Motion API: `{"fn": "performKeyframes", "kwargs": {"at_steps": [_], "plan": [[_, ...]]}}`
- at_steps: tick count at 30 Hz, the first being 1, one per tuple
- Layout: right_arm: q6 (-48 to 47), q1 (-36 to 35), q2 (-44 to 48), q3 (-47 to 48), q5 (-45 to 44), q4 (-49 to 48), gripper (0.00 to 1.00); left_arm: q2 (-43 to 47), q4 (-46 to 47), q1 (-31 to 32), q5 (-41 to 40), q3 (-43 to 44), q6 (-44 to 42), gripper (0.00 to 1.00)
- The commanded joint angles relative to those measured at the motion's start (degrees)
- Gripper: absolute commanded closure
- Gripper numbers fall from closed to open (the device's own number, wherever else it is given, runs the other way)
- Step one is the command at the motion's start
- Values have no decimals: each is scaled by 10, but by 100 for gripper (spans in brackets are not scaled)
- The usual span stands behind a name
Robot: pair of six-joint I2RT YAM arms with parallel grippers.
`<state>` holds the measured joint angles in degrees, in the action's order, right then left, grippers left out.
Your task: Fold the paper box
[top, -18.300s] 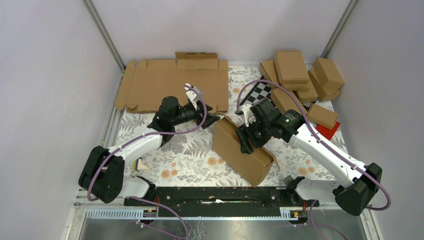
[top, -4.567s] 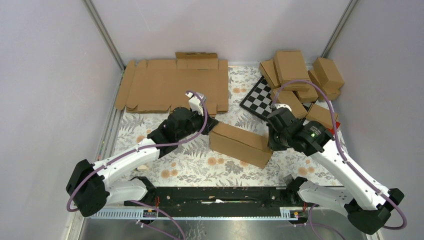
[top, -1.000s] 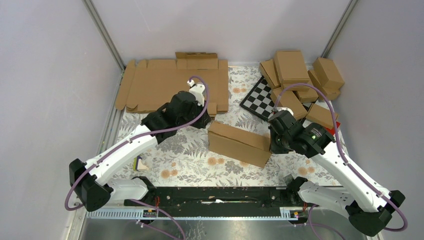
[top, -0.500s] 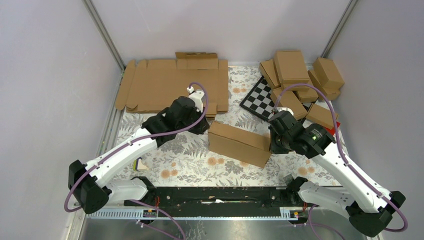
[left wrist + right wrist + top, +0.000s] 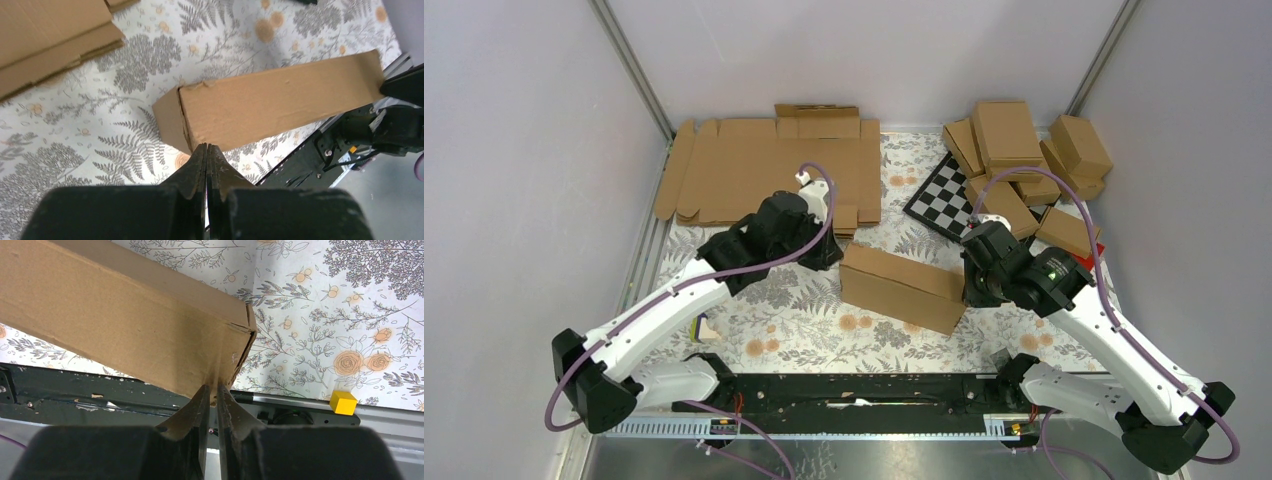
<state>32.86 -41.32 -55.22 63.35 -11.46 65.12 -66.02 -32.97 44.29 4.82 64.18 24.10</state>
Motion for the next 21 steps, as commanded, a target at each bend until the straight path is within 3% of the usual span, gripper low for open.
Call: {"fn": "performKeyframes", "kwargs": {"at_steps": [1,6,13,15,18,21], "plan": [[4,-2,-17,-25,18,7,82,-6,23,1,22,-44,11,100],[1,-2,-15,-27,19,7,82,-9,26,0,14,-69,17,100],[-43,-2,-14,20,31,3,79,-1,3,1,9,-16,11,100],[-83,-2,-20,44,54,-3,68,-3,-4,0,13,3,6,100],[-135,-3,-41,87,94,-12,38,-1,-5,1,21,17,5,100],[-184,-2,-71,114,130,-22,19,1,-5,1,24,21,6,100]]}}
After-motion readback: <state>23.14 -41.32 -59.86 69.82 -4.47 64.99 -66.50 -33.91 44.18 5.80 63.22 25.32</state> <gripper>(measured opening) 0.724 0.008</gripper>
